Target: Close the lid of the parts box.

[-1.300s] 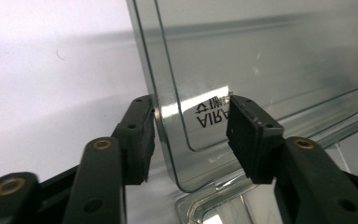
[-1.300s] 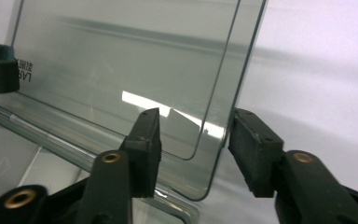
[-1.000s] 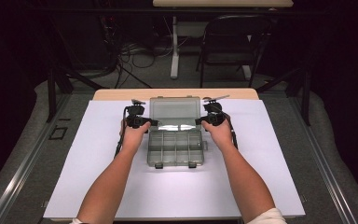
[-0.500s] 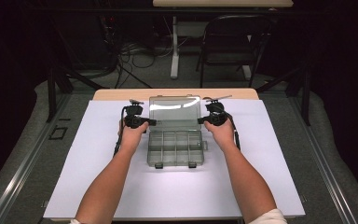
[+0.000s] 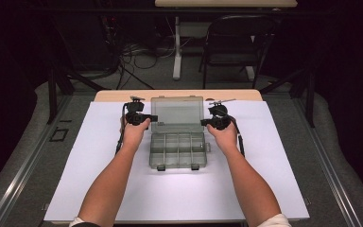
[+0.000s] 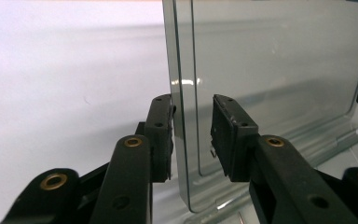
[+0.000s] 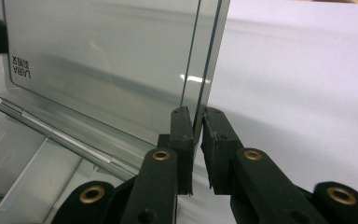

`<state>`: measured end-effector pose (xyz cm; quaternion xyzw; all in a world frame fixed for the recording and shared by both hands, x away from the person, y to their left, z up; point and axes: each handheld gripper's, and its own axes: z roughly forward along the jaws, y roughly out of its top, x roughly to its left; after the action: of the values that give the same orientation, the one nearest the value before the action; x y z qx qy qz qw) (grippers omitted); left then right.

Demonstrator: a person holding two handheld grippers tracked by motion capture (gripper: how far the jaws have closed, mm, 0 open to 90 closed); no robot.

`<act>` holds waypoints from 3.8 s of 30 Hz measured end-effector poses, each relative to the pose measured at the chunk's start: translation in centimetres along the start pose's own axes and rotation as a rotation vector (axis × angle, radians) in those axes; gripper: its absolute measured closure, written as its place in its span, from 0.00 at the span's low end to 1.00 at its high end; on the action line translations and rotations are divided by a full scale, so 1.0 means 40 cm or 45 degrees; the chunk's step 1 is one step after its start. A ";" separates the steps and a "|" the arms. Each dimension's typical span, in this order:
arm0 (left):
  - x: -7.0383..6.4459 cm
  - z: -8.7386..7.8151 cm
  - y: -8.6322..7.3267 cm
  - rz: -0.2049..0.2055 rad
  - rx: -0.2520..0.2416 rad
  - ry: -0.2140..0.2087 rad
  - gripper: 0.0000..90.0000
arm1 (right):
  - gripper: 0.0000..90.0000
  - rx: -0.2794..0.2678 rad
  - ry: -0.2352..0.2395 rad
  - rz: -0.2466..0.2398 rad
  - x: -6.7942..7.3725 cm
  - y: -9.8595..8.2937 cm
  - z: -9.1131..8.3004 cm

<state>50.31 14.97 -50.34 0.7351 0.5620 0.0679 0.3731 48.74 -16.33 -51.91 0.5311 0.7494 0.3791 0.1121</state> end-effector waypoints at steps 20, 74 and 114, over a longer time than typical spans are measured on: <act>-0.019 -0.013 0.039 -0.022 -0.052 0.139 0.96 | 0.92 -0.043 -0.008 -0.040 0.004 -0.010 -0.003; -0.061 -0.066 -0.013 0.001 -0.211 0.173 0.98 | 0.78 -0.200 -0.188 -0.029 0.142 0.240 -0.084; -0.073 -0.192 0.062 0.058 -0.272 0.097 0.87 | 0.82 -0.202 -0.153 -0.015 0.164 0.228 -0.069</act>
<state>47.19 15.82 -42.38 0.7008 0.5483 0.1636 0.4260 50.95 -10.42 -42.21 0.5380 0.7121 0.4040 0.2009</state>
